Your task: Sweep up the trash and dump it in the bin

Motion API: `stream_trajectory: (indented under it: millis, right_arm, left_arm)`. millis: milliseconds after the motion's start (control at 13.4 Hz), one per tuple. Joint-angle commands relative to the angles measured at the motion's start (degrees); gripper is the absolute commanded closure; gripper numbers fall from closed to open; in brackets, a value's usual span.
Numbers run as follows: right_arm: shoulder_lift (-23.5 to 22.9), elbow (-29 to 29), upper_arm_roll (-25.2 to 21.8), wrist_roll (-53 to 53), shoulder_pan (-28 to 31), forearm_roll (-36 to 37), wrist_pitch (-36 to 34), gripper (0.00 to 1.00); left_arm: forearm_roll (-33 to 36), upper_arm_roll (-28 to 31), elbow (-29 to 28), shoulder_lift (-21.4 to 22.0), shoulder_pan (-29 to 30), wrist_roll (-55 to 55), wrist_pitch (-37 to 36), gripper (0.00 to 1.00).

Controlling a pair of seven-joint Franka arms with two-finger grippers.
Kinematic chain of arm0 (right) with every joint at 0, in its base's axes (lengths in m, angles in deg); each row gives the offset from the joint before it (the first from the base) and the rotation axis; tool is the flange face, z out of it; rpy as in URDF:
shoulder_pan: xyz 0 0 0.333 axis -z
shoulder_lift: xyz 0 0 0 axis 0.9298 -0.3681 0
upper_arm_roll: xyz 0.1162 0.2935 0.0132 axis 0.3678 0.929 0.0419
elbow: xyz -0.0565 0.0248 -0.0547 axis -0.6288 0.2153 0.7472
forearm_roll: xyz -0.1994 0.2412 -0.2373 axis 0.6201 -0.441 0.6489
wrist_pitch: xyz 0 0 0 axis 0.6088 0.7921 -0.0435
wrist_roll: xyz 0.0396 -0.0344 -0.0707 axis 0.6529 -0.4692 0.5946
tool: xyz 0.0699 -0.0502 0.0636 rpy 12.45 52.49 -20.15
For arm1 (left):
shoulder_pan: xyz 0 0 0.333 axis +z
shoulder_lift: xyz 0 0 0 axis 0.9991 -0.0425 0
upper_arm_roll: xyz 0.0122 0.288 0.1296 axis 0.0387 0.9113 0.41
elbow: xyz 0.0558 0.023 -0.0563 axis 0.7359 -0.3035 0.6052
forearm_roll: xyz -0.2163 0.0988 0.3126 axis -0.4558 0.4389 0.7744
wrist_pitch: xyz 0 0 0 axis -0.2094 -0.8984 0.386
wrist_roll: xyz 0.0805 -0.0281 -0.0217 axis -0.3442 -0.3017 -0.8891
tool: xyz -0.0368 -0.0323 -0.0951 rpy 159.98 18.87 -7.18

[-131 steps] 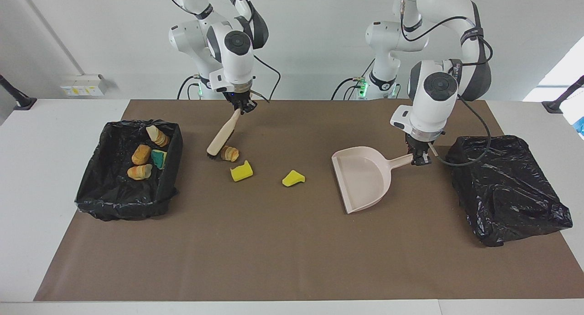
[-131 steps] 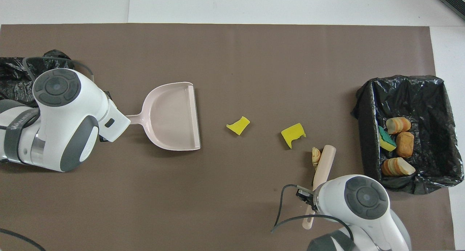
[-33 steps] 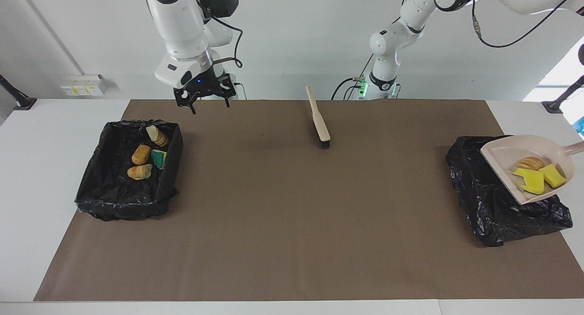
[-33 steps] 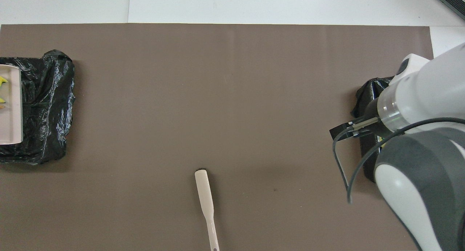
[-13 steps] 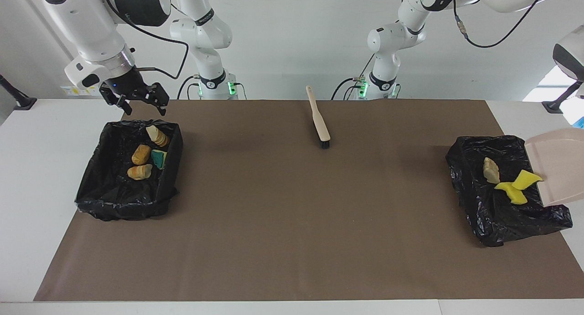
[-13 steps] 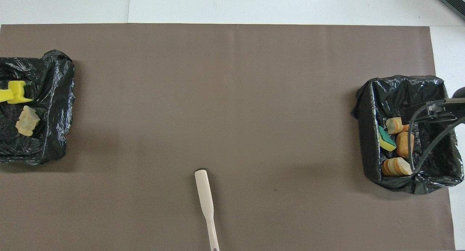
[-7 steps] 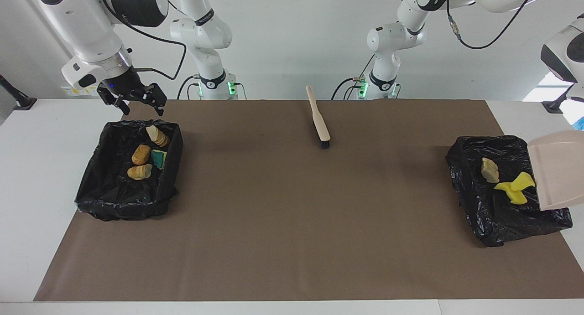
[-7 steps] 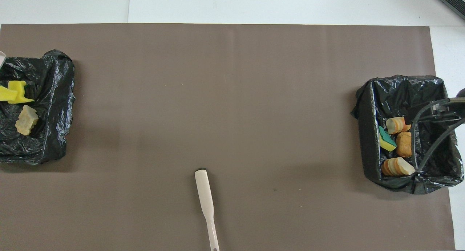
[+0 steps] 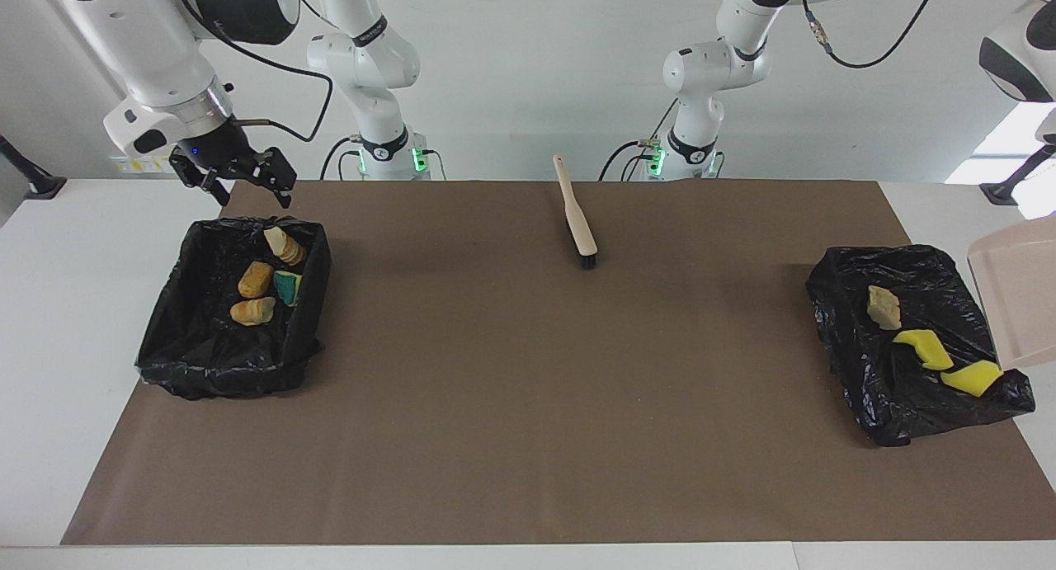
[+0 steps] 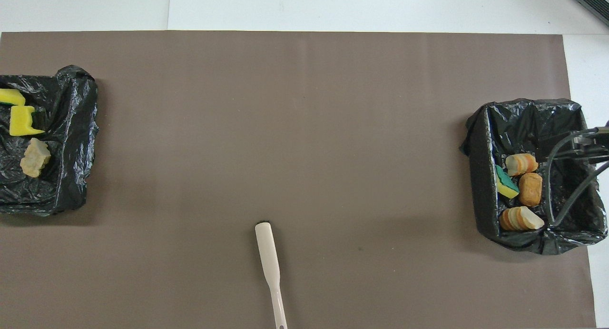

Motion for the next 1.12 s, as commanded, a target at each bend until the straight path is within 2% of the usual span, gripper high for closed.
stream_trajectory:
  millis: [0, 149, 299, 597, 821, 1045]
  right_arm:
    - [1.1, -1.3, -2.5, 1.0, -2.8, -0.4, -1.7, 0.0]
    - [2.0, -0.8, -1.0, 1.2, -1.0, -0.7, -1.9, 0.0]
    - [2.2, -0.9, 1.9, 1.2, 1.7, -0.8, -2.2, 0.0]
    - [3.4, 0.2, 1.7, 1.0, -0.2, 0.0, -2.3, 0.0]
    - [3.3, 0.1, 0.5, 1.0, -2.2, -0.1, -2.2, 0.0]
    - [3.0, -0.1, -4.9, 0.6, -7.4, -0.1, -1.7, 0.0]
  left_arm:
    - [-7.5, 0.0, -0.1, 2.1, -0.6, -2.7, -3.7, 1.0]
    - [-11.8, -0.5, -0.1, 3.2, -0.7, -11.3, -9.5, 1.0]
    - [-20.7, -0.4, -0.4, 4.3, -0.6, -18.6, -13.0, 1.0]
    - [-35.4, -0.8, -5.1, 7.5, -1.5, -37.4, -18.0, 1.0]
    - [-37.2, -1.1, -9.3, 7.7, -8.4, -55.3, -19.0, 1.0]
    - [-42.4, -1.1, -12.8, 7.7, -15.2, -75.1, -18.4, 1.0]
